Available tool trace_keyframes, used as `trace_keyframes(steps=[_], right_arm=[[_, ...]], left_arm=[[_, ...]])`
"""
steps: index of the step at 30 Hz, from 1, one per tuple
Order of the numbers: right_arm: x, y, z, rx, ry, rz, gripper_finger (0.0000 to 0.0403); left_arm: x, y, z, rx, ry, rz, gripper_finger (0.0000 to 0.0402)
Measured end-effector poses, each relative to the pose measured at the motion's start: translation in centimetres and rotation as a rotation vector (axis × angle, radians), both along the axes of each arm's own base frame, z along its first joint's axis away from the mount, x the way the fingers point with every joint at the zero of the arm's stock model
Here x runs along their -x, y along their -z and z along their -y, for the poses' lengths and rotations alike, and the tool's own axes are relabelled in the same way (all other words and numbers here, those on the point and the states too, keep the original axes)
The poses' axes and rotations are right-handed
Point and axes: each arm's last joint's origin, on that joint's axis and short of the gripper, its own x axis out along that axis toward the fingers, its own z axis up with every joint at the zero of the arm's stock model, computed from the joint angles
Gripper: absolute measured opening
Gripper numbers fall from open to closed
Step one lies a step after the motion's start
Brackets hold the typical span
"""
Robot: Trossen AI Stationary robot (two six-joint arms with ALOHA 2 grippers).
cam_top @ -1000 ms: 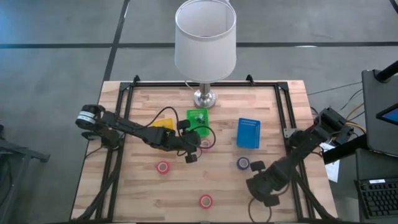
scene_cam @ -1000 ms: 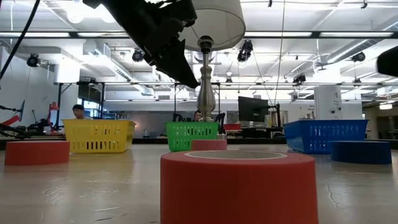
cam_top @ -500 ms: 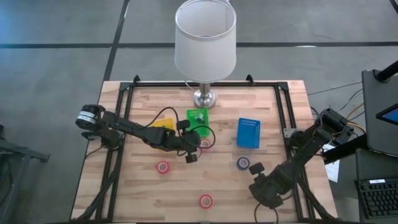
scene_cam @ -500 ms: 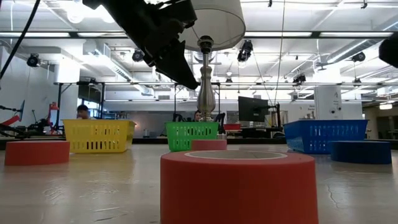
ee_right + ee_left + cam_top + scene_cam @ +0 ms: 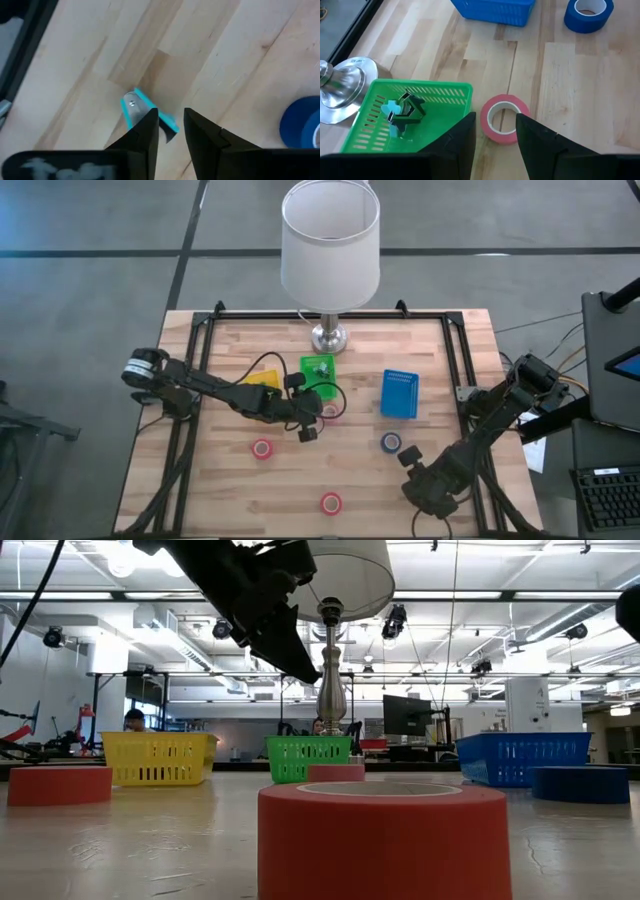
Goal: Pick and place Stapler, Stapler remover, tape
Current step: Put the blue staple remover into the green bin
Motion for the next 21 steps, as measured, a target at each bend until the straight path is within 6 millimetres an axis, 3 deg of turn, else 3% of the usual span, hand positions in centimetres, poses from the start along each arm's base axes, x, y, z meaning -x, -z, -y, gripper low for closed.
trace_keyframes(steps=[12,21], right_arm=[[-0.1,0.7,-0.3,0.017,-0.039,-0.013,0.0153],[-0.2,2.7,-0.7,0.072,-0.074,-0.058,0.0159]], left_arm=[[0.0,0.0,0.0,0.01,-0.008,0.007,0.0142],[0.0,0.0,0.0,0.009,-0.008,0.007,0.0142]])
